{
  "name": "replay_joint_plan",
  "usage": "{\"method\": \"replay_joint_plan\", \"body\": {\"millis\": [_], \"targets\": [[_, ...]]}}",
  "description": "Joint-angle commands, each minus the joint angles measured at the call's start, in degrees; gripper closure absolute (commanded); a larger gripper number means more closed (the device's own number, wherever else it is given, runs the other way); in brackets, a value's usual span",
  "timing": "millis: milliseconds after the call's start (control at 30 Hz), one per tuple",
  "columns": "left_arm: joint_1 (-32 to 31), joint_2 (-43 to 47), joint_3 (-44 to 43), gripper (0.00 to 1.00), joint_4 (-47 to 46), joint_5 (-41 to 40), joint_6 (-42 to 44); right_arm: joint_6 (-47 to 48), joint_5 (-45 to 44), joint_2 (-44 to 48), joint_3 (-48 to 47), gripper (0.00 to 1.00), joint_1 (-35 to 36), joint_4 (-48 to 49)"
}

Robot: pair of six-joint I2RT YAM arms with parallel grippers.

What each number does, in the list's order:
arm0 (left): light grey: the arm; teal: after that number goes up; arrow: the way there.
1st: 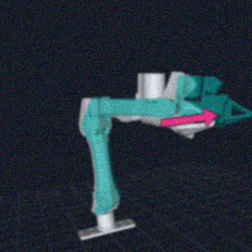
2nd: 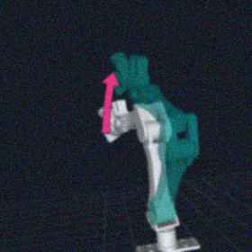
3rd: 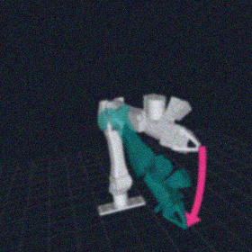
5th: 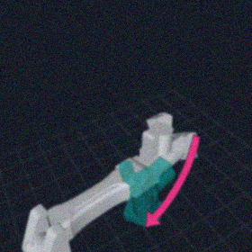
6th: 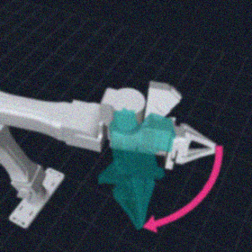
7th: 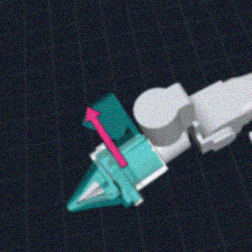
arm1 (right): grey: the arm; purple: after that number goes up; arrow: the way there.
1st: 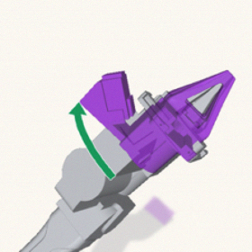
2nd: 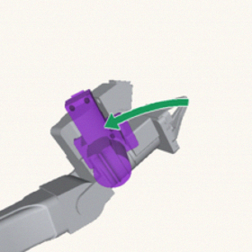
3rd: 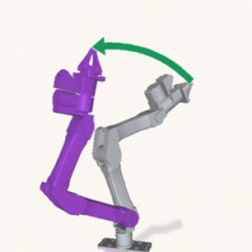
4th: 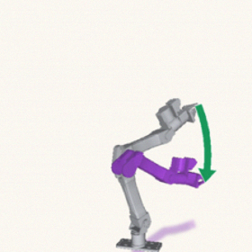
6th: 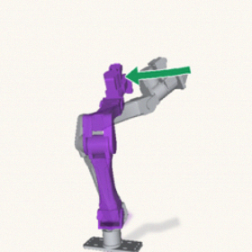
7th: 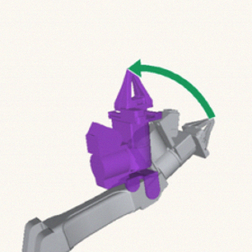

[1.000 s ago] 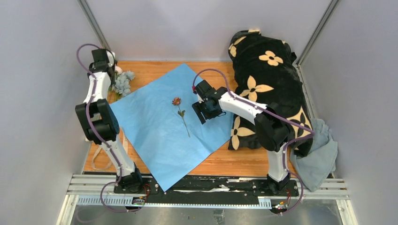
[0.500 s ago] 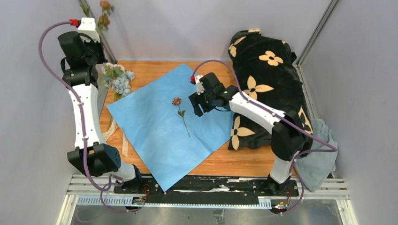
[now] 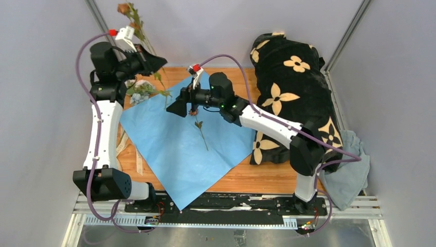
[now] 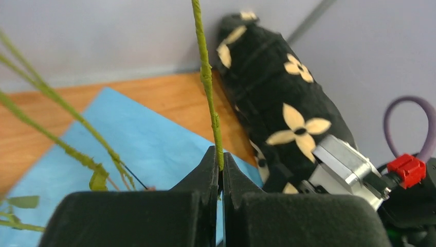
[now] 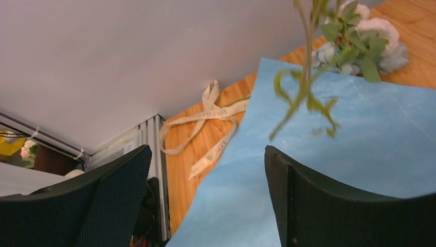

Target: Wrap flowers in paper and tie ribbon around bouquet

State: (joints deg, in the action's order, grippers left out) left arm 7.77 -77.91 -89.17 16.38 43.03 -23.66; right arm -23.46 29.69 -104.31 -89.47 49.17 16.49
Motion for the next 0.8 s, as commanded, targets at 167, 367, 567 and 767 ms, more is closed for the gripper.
{"method": "replay_joint_plan", "body": {"millis": [167, 367, 567, 767], "targets": [[-5.2, 1.6, 5.5, 1.00, 0.6, 1.4, -1.7, -3.3, -10.1, -9.2, -8.2, 0.16, 0.8, -1.4], [-5.3, 2.3, 7.2, 1.00, 4.7, 0.3, 2.3, 1.6, -16.0, -10.3, -10.6, 0.22, 0.4, -6.9], [-5.2, 1.9, 6.8, 1.00, 10.2, -2.1, 11.2, 12.4, 23.0, -3.2, -4.5, 0.27, -1.7, -7.3], [-5.2, -0.3, 2.3, 1.00, 21.4, -1.2, 23.0, 11.7, 20.5, 12.7, 12.8, 0.24, -10.4, -6.6]]}}
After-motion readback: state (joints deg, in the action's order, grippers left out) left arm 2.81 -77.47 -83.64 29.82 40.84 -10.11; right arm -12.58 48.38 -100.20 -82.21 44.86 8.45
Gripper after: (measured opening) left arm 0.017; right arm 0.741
